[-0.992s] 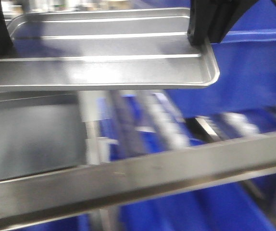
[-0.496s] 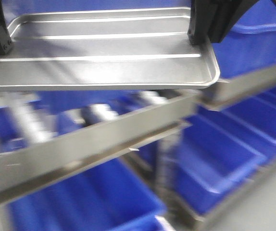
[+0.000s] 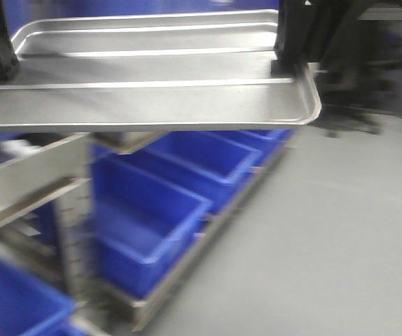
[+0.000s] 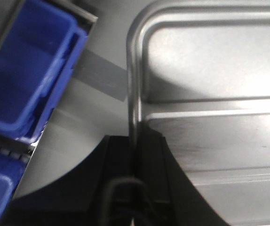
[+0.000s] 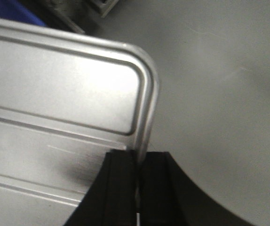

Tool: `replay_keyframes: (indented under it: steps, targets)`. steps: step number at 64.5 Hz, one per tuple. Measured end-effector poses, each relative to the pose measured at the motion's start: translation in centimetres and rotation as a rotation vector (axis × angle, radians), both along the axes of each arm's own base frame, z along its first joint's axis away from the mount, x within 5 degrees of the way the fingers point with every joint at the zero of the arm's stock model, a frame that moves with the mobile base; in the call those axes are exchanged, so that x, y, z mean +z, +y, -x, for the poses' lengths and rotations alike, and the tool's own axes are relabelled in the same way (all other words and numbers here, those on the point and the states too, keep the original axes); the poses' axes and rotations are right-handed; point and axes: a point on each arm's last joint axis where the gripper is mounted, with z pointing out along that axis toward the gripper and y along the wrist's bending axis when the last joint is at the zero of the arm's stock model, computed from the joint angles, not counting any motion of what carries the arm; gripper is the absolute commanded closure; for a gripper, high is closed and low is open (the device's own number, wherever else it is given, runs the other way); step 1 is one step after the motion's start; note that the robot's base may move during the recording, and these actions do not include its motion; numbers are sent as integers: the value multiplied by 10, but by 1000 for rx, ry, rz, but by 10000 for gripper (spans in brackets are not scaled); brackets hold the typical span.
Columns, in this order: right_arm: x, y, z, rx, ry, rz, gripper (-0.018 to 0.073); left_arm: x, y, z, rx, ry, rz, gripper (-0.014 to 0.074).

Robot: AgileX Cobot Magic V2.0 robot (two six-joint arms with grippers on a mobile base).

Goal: Grab silver tray and place in blue box
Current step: 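Hold the tray with both grippers while the base turns away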

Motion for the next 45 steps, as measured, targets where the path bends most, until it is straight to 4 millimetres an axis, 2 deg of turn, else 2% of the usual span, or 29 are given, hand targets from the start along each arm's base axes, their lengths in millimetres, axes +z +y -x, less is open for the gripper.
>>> replay_keyframes:
  steps: [45]
  targets:
    - [0,0,0,-2,4,4,503,0,0,0,0,2,3,694]
